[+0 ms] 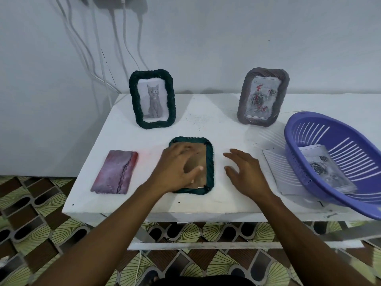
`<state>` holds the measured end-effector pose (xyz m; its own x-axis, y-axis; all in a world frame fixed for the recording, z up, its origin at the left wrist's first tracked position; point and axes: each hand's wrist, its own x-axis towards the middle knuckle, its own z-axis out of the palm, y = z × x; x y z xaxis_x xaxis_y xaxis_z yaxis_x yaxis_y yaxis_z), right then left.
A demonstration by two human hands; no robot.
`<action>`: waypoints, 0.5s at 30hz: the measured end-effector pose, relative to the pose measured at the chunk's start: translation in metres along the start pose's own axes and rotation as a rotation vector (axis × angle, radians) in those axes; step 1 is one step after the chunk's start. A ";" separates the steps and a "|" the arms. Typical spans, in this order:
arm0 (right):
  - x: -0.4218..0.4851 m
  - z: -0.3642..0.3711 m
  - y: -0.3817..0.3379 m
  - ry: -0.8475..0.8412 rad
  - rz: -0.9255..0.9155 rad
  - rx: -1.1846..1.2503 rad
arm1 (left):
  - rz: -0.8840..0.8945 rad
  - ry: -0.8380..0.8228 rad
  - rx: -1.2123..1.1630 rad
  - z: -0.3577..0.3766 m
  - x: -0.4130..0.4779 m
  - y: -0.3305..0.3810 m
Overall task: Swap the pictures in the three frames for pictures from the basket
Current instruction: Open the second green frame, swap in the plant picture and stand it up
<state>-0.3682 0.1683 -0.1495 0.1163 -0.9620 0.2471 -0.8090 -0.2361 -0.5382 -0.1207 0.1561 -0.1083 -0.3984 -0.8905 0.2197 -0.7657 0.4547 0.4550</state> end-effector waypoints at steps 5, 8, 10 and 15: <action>-0.007 -0.003 0.010 -0.028 -0.007 -0.062 | -0.051 -0.205 0.344 0.044 0.017 0.034; -0.006 -0.004 0.010 -0.005 -0.001 -0.020 | -0.082 -0.119 0.237 0.048 0.017 0.033; -0.005 -0.004 0.011 0.021 0.010 0.014 | -0.077 -0.016 0.095 0.041 0.017 0.032; 0.007 -0.004 -0.002 0.079 0.072 0.162 | -0.092 0.164 -0.623 -0.009 0.015 0.032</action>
<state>-0.3679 0.1626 -0.1434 0.0113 -0.9650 0.2622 -0.7095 -0.1925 -0.6779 -0.1462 0.1573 -0.0828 -0.2257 -0.9382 0.2625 -0.3373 0.3281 0.8824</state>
